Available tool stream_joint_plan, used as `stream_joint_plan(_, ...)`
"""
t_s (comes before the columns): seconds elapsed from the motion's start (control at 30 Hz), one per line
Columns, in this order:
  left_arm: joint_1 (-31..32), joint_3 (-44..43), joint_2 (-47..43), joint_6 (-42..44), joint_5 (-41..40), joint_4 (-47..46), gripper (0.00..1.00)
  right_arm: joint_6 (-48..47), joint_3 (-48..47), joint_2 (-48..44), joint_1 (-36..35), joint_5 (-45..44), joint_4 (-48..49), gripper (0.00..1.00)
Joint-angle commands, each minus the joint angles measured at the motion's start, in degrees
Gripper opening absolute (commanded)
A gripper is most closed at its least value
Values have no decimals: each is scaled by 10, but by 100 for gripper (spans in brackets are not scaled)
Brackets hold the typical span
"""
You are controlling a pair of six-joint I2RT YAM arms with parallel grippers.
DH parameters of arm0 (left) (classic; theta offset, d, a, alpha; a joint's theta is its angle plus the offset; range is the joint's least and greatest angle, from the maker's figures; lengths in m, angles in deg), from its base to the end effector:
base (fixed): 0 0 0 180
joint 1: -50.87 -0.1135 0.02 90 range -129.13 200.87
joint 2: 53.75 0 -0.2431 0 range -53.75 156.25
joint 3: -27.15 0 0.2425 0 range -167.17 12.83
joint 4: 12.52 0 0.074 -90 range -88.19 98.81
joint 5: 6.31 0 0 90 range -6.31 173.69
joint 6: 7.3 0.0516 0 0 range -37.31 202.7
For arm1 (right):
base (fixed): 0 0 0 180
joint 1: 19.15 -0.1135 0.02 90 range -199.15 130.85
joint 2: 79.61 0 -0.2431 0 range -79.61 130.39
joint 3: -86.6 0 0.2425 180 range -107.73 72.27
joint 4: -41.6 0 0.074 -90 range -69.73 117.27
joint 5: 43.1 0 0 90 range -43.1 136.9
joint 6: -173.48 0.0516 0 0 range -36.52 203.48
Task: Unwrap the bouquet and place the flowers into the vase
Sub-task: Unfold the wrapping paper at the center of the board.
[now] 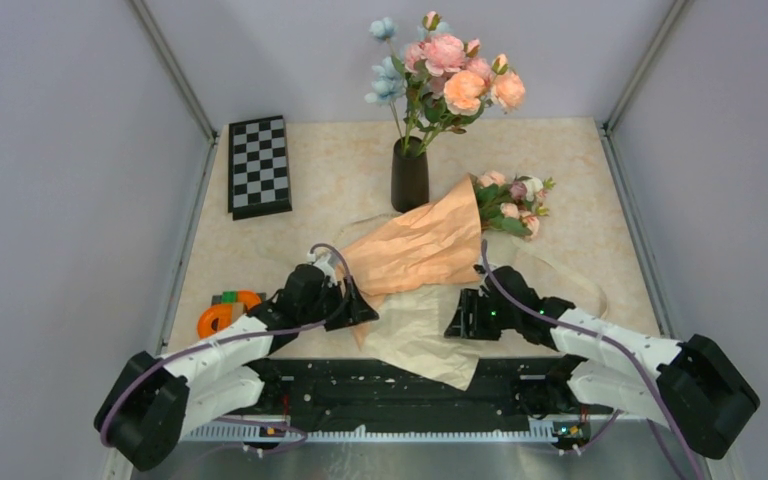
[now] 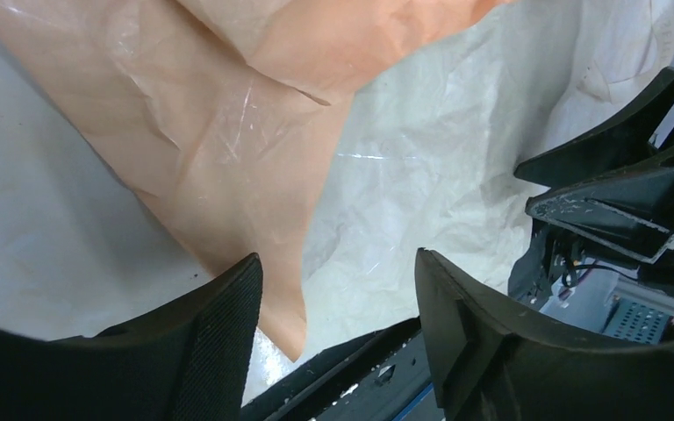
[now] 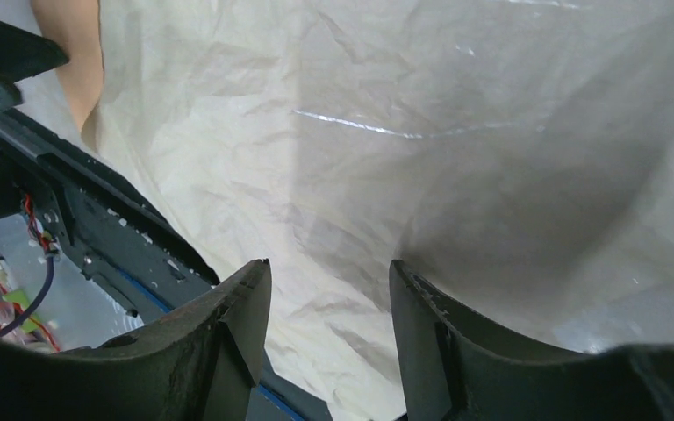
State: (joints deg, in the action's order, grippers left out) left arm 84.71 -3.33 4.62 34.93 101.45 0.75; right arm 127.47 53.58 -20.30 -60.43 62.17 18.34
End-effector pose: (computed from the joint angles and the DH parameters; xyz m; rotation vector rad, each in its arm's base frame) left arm 0.1570 -0.1242 0.1260 -0.1267 2.4947 -1.0340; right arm 0.1366 0.1380 0.1210 -0.0681 2.6483 0.9212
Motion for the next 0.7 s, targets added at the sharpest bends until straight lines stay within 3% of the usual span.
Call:
stream_joint_plan(0.0, 2, -45, -52, 57, -8, 65, 71, 4, -63, -35, -8, -52, -97, 57)
stream_joint_plan(0.23, 0, -153, -22, 175, -96, 145, 88, -42, -146, 10, 63, -49, -100, 63)
stream_joint_plan(0.47, -13, -195, 37, 144, -98, 112, 96, -104, -171, 89, 171, -23, -63, 62)
stream_joint_plan(0.67, -17, -189, 53, 154, -113, 77, 96, -139, -167, 117, 229, 5, 0, 63)
